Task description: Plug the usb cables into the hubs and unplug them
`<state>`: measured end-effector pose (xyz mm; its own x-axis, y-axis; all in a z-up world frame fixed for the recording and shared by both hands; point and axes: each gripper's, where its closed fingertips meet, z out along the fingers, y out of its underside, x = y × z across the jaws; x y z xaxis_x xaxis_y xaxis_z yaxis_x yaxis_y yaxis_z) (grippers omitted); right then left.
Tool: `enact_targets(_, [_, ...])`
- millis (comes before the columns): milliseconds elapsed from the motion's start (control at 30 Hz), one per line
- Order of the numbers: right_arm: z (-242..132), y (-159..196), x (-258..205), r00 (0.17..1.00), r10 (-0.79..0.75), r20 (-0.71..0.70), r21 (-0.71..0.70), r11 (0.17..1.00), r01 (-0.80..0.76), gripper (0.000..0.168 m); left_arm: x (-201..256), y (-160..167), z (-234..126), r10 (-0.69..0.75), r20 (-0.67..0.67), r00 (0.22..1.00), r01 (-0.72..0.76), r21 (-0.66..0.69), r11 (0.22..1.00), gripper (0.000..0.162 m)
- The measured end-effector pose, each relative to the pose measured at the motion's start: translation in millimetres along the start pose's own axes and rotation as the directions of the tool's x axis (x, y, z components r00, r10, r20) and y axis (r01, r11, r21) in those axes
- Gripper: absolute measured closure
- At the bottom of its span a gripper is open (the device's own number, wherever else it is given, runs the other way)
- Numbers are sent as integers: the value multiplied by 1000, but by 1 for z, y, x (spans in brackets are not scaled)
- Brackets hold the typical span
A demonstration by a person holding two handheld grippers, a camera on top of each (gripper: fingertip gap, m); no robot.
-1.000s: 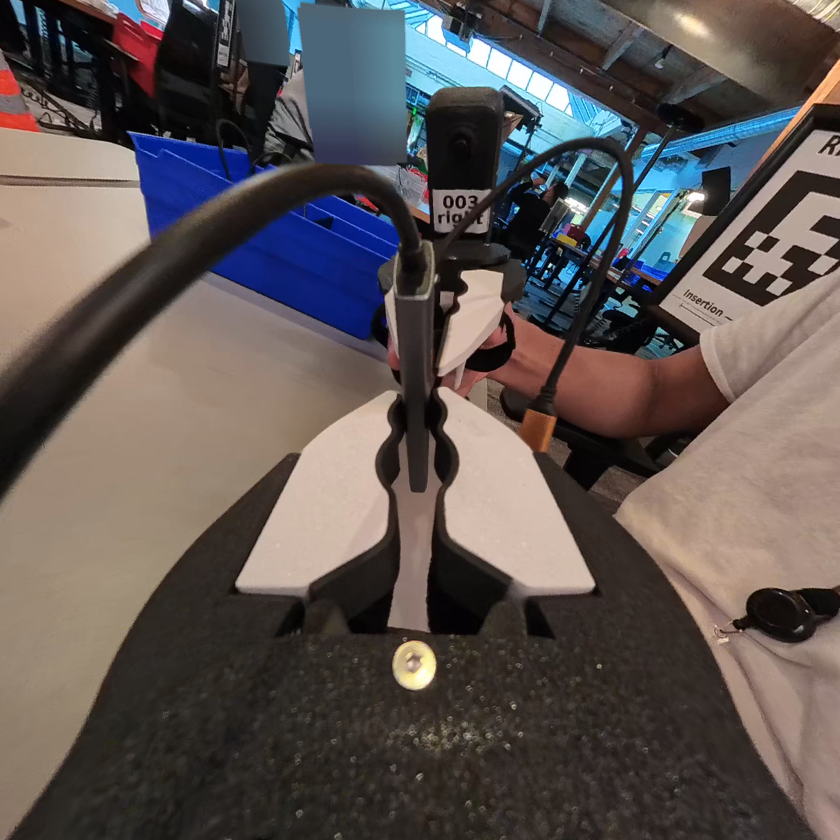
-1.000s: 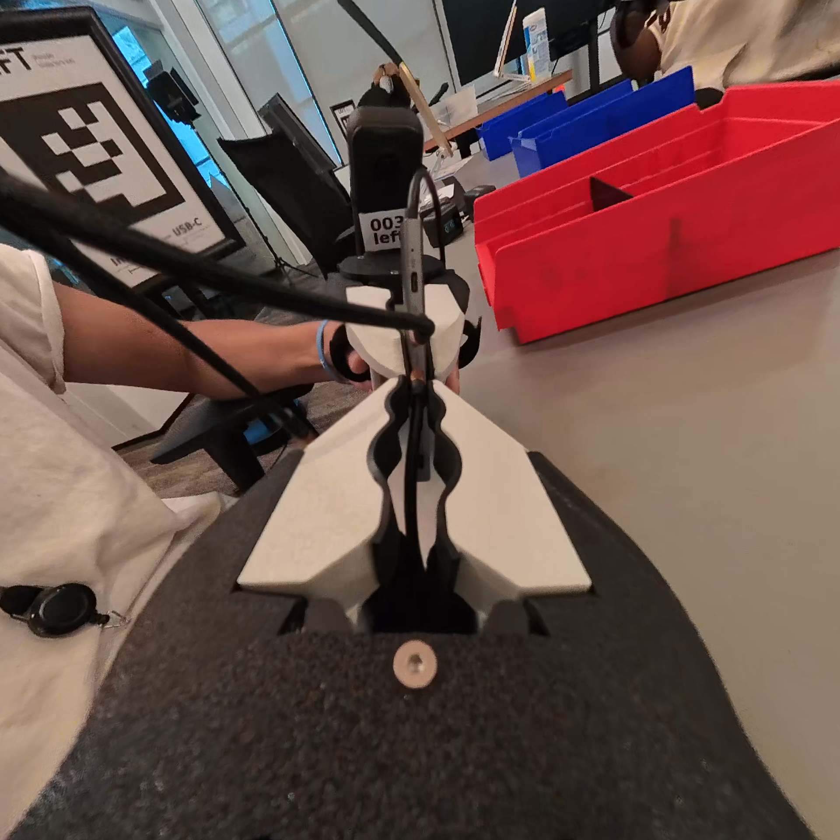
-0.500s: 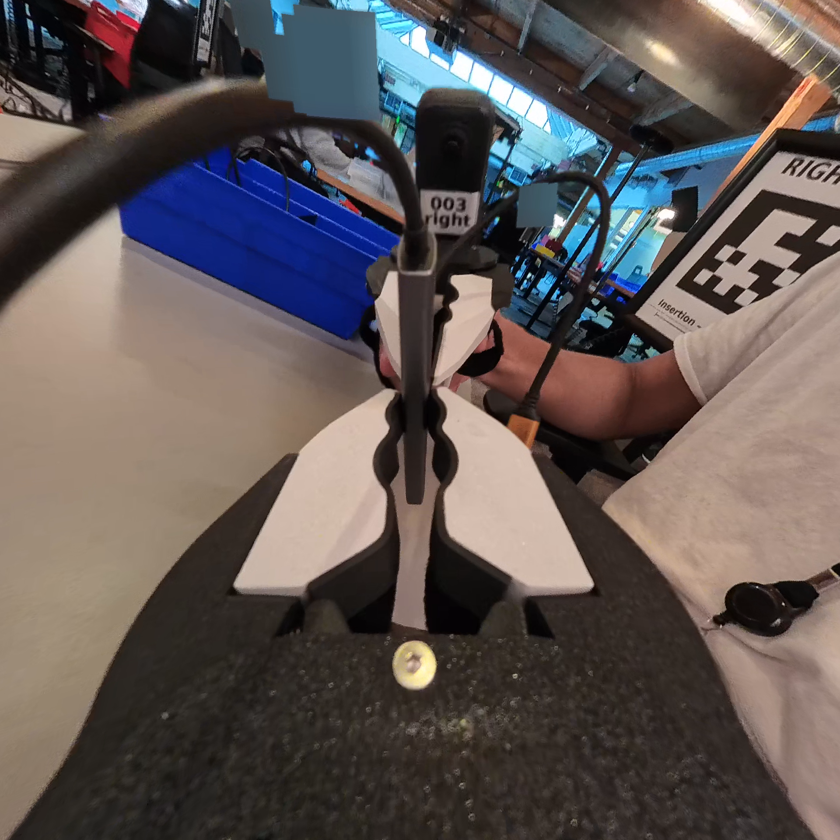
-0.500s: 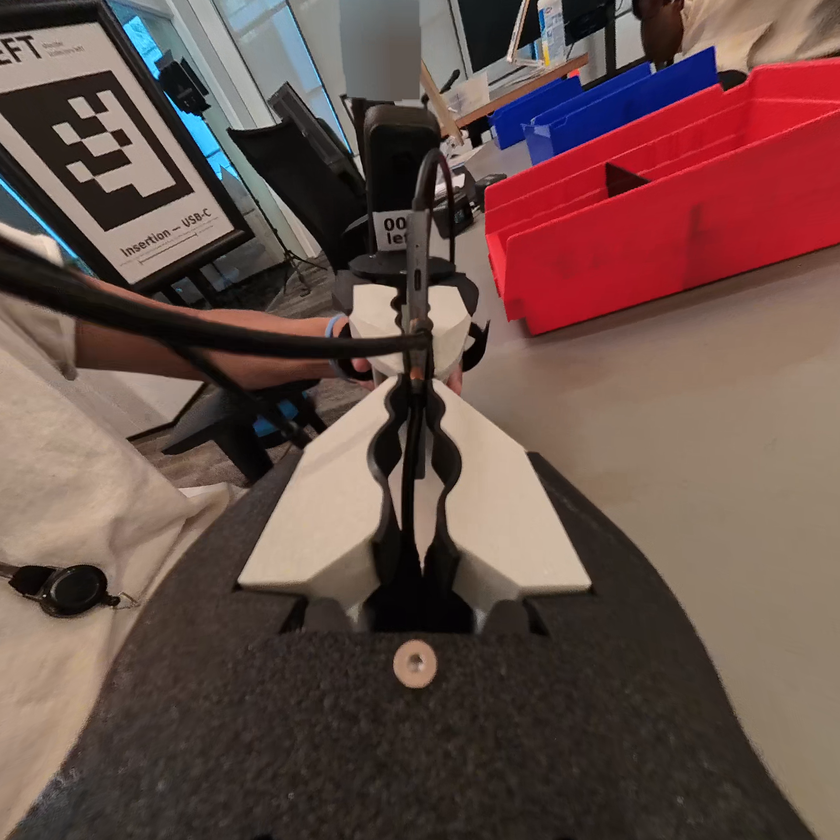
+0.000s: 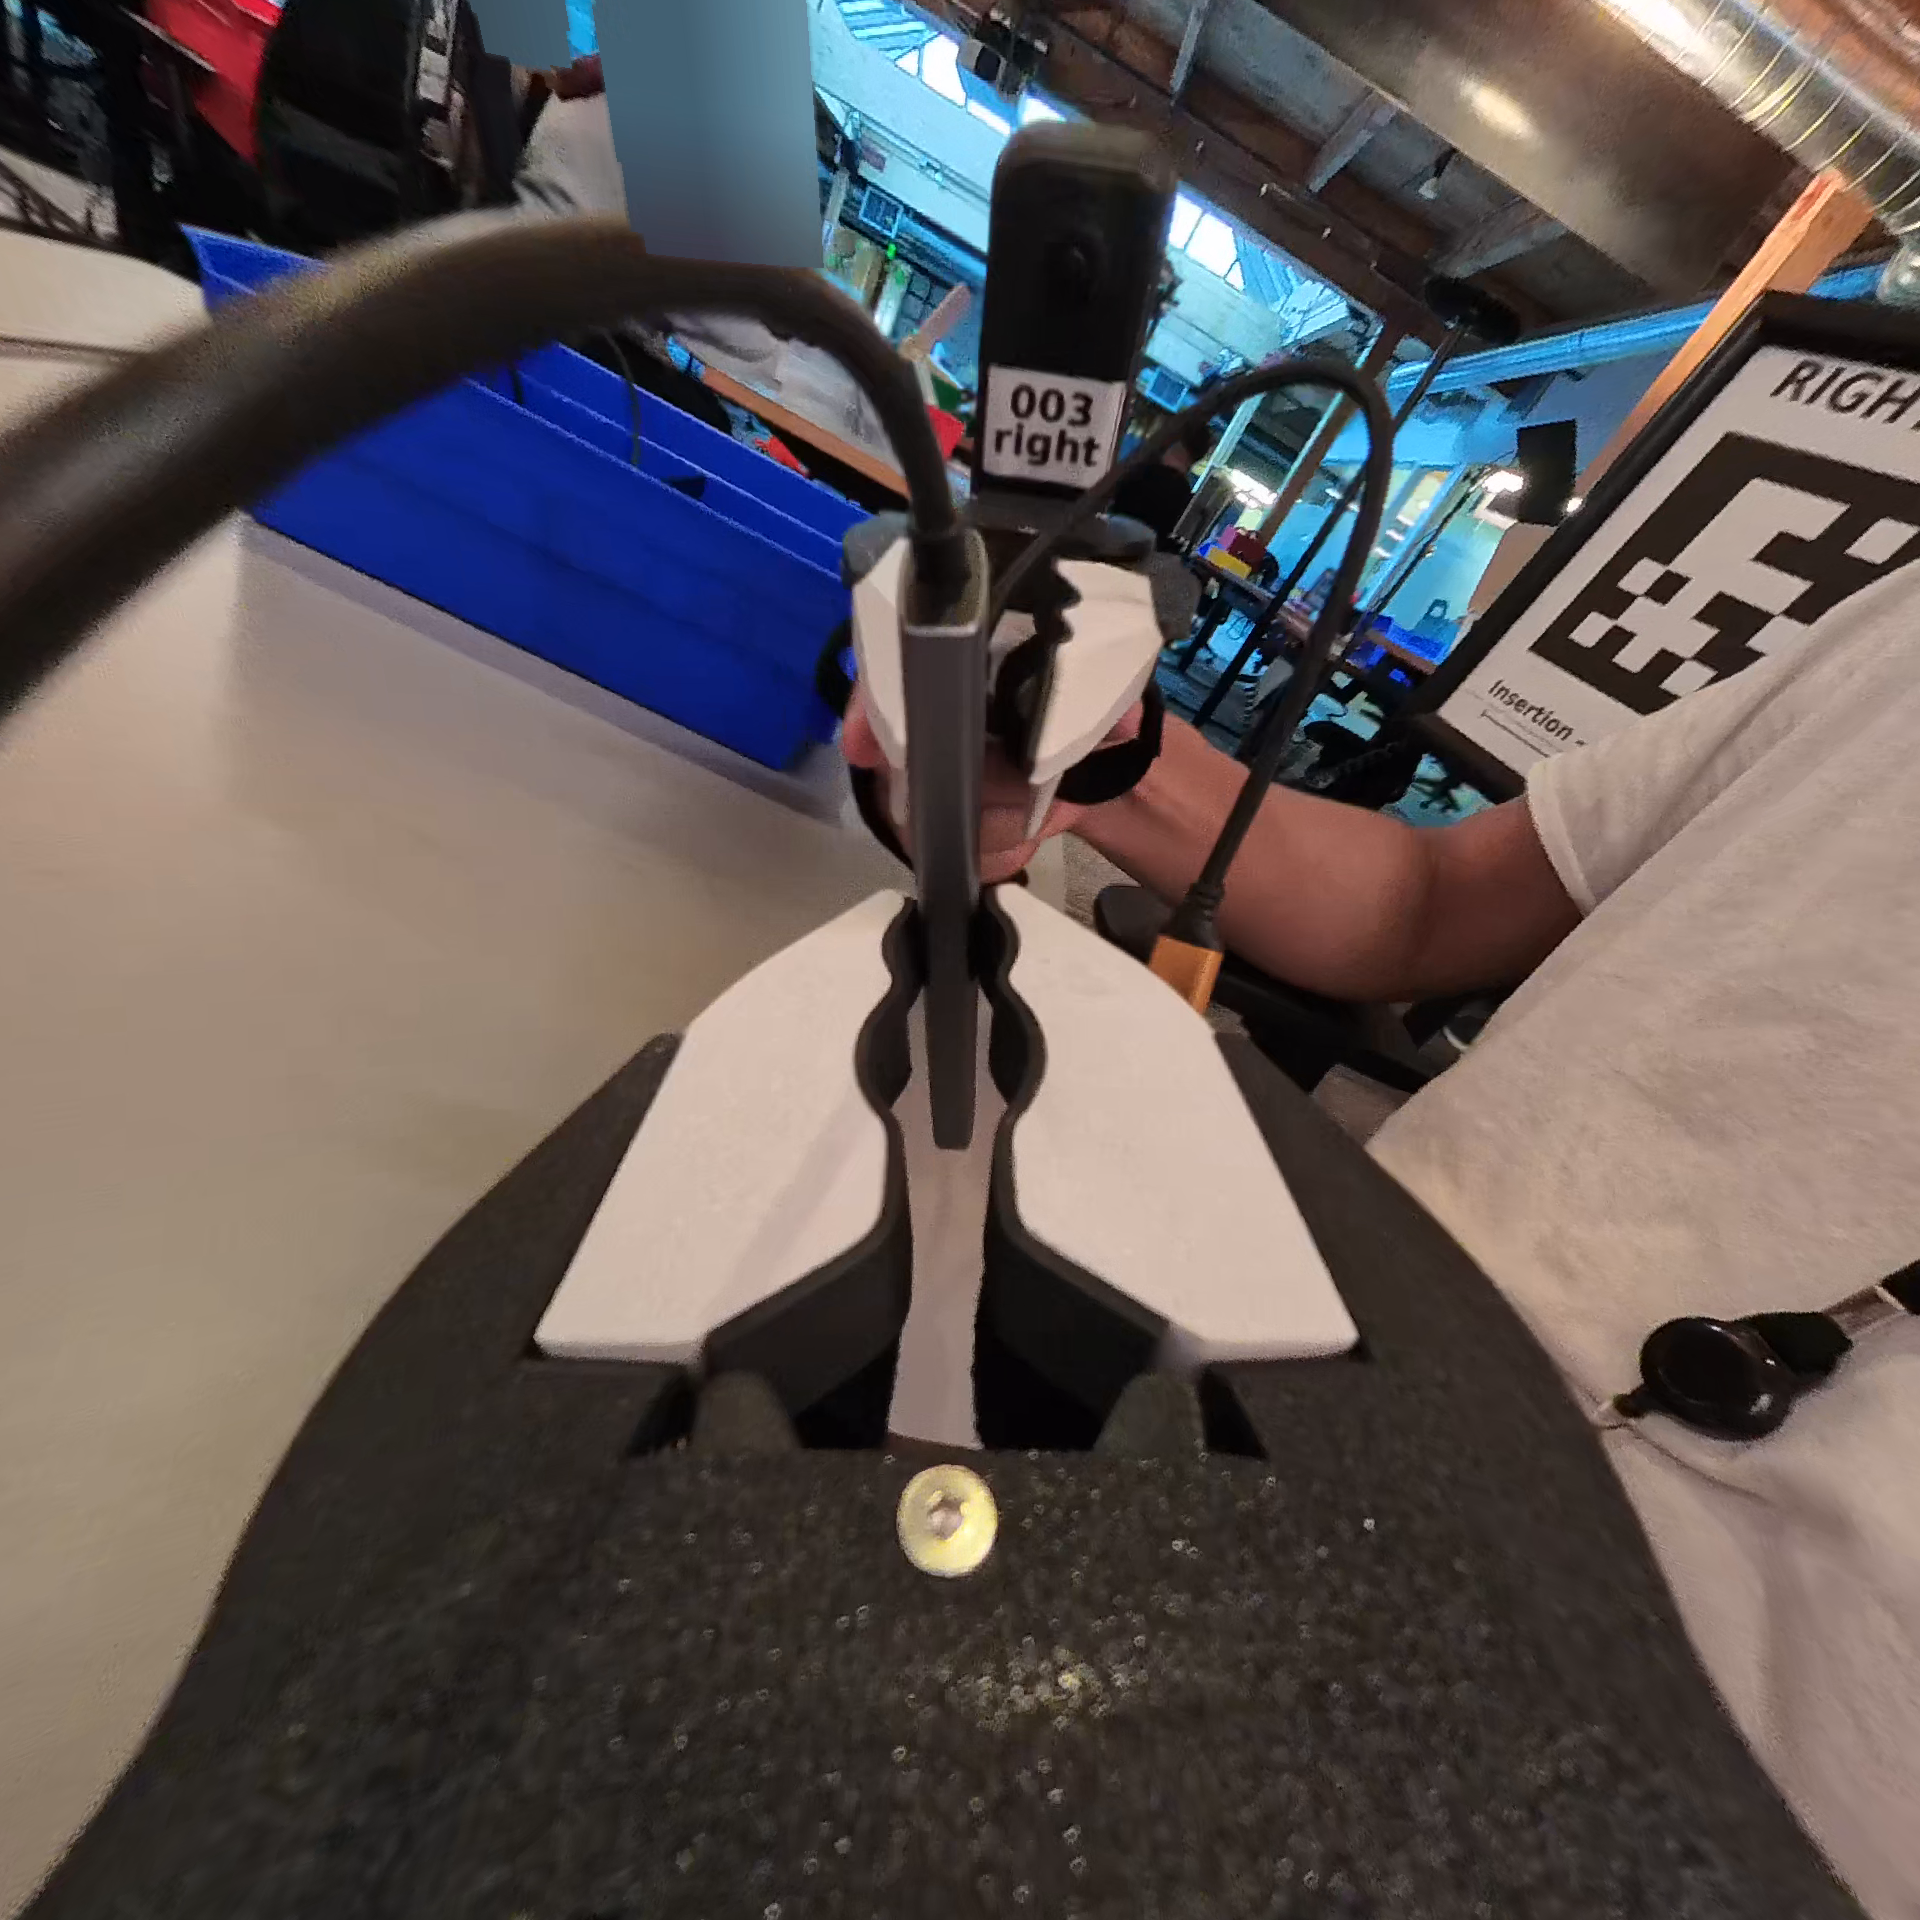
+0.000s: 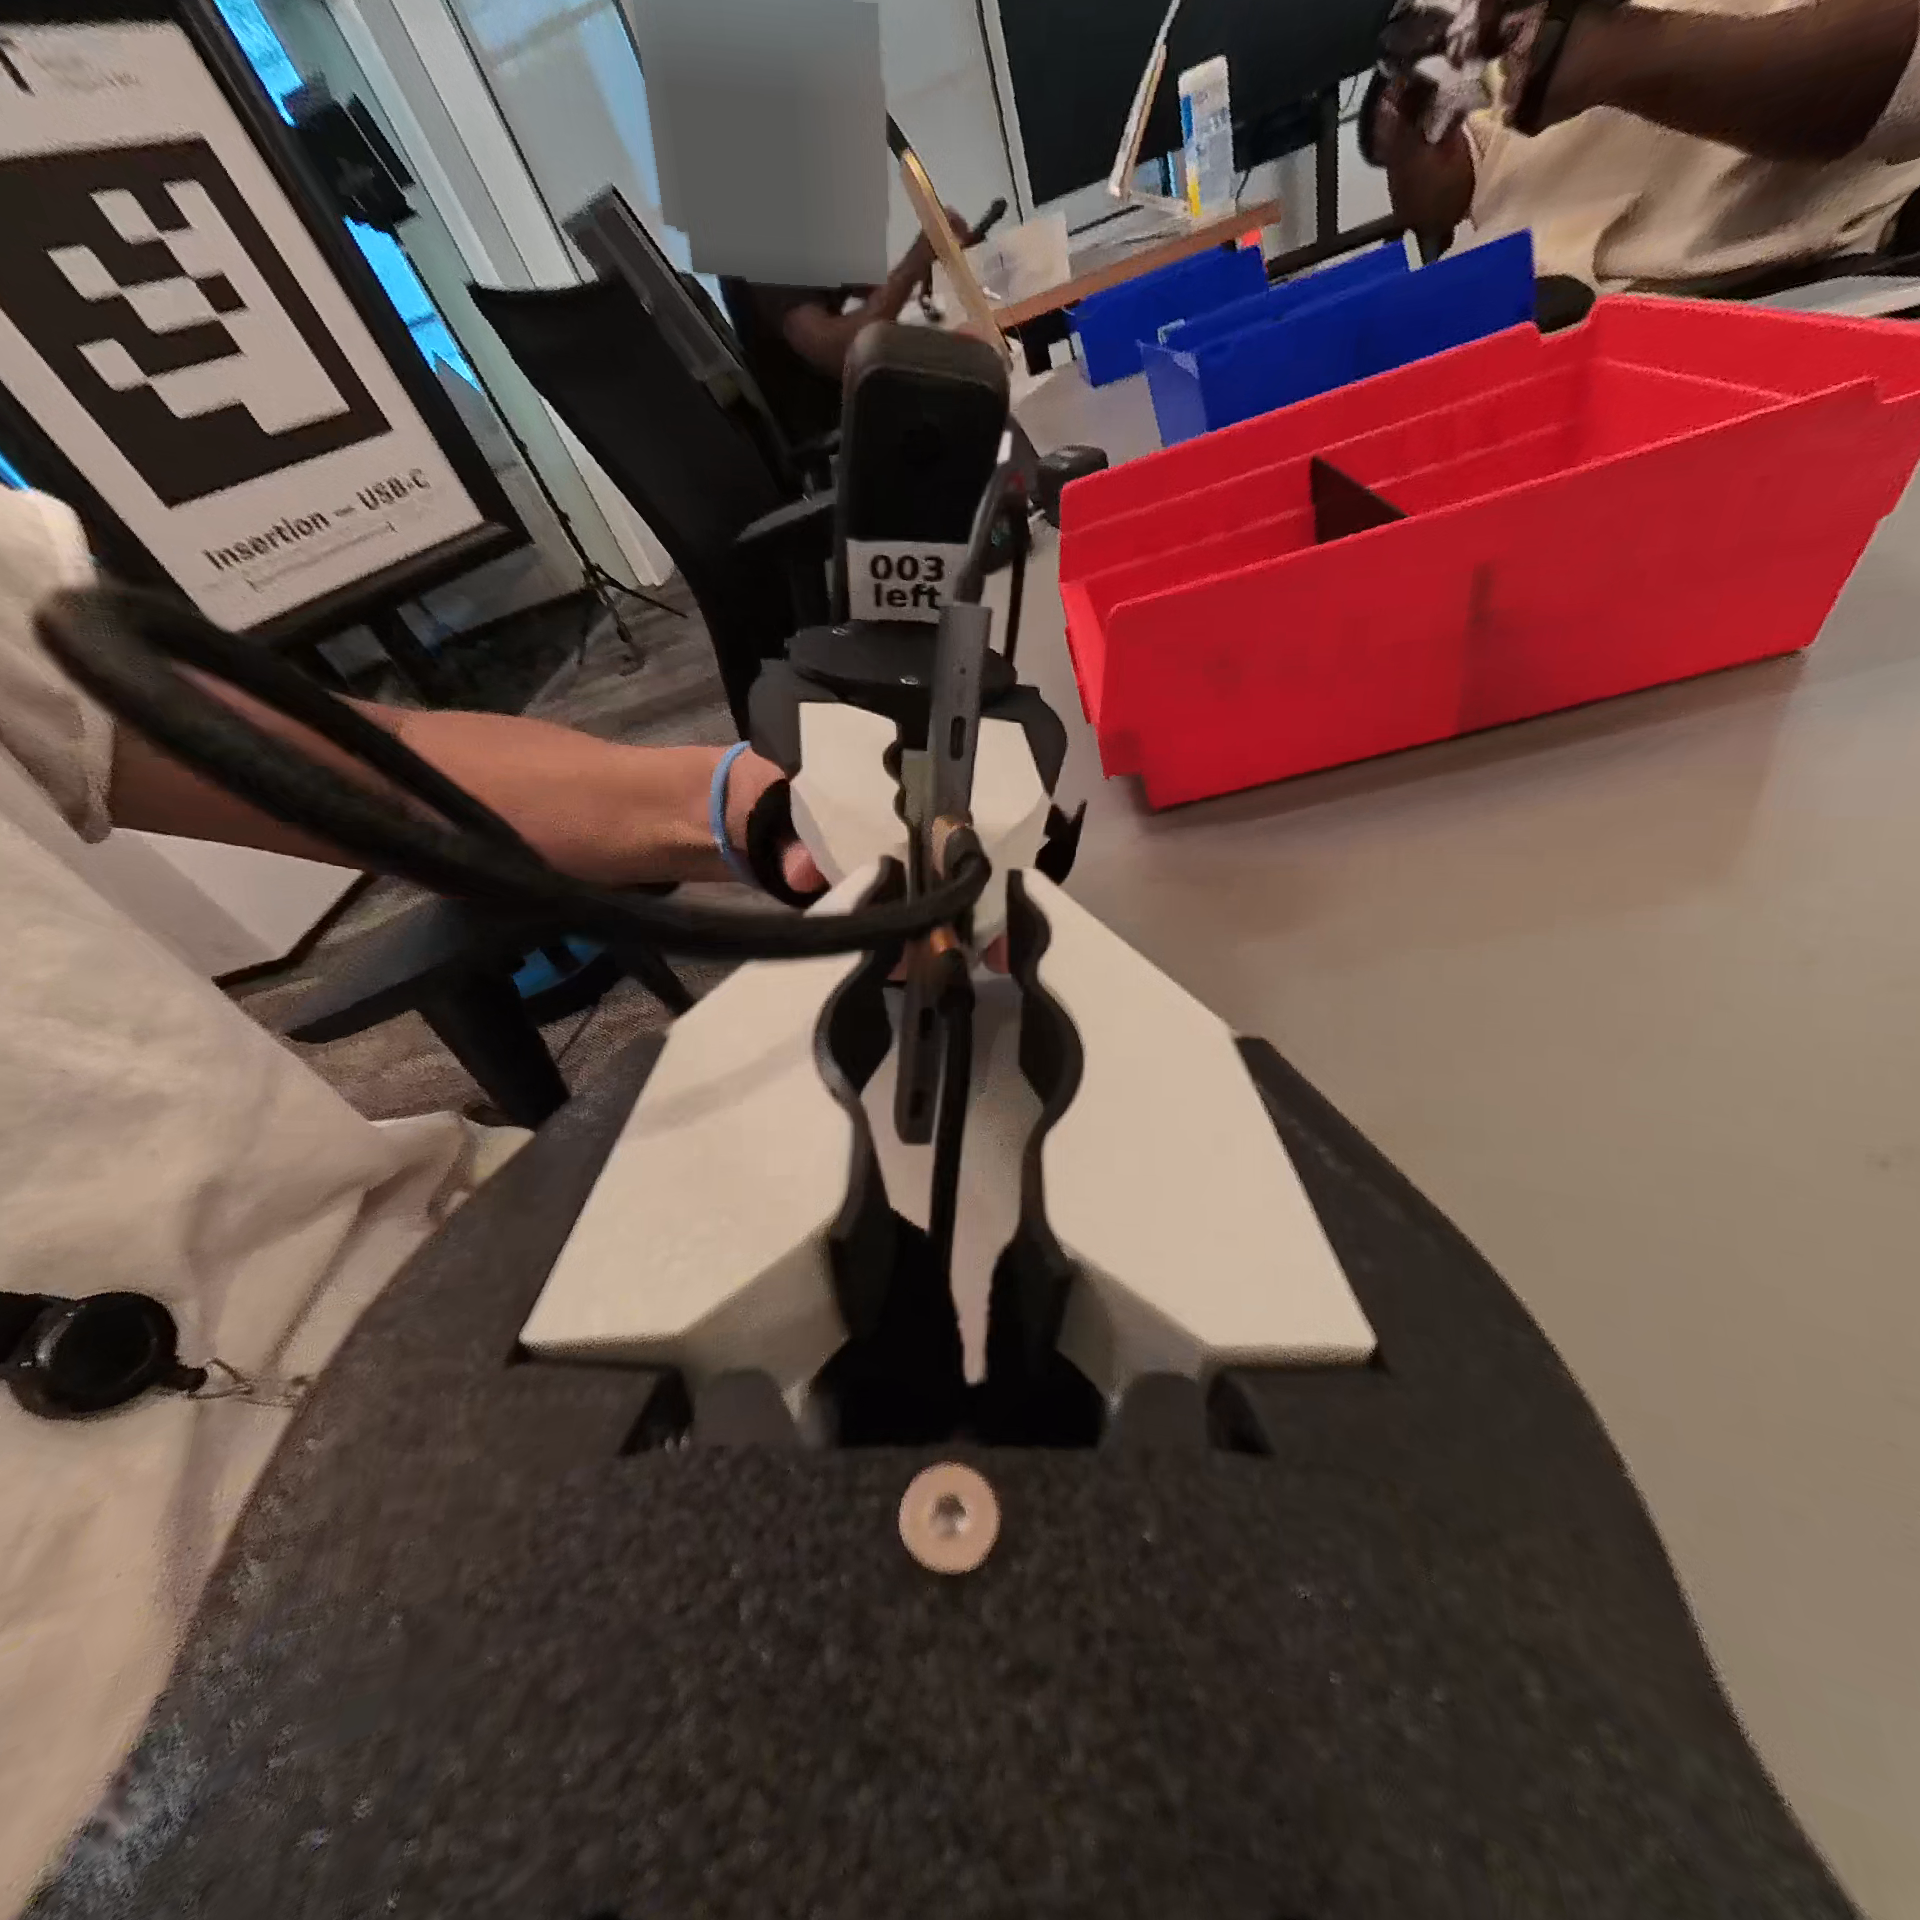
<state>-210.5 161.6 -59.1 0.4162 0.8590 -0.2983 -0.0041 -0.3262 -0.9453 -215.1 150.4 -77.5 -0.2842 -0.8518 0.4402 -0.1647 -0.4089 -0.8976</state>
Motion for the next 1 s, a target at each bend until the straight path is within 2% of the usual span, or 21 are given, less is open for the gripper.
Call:
enact_targets(167, [8, 8, -4, 999, 18, 32, -20, 1000, -17, 163, 2, 7, 7, -8, -20, 1000, 7, -37, 999, 152])
enact_targets(400, [5, 7, 4, 998, 63, 19, 0, 998, -63, 164, -6, -16, -9, -18, 51, 999, 13, 105, 994, 151])
enact_targets(633, [6, 9, 7, 998, 67, -3, 2, 998, -67, 164, -11, -16, -9, 22, 94, 995, -32, 108, 994, 152])
enact_targets(733, [6, 9, 7, 997, 78, 9, 19, 997, -79, 164, -11, -17, -8, -16, 71, 997, 6, 144, 990, 152])
enact_targets(1000, [4, 4, 4, 997, 79, 18, 63, 995, -80, 165, -7, -22, -5, 8, 90, 996, -24, 176, 984, 152])
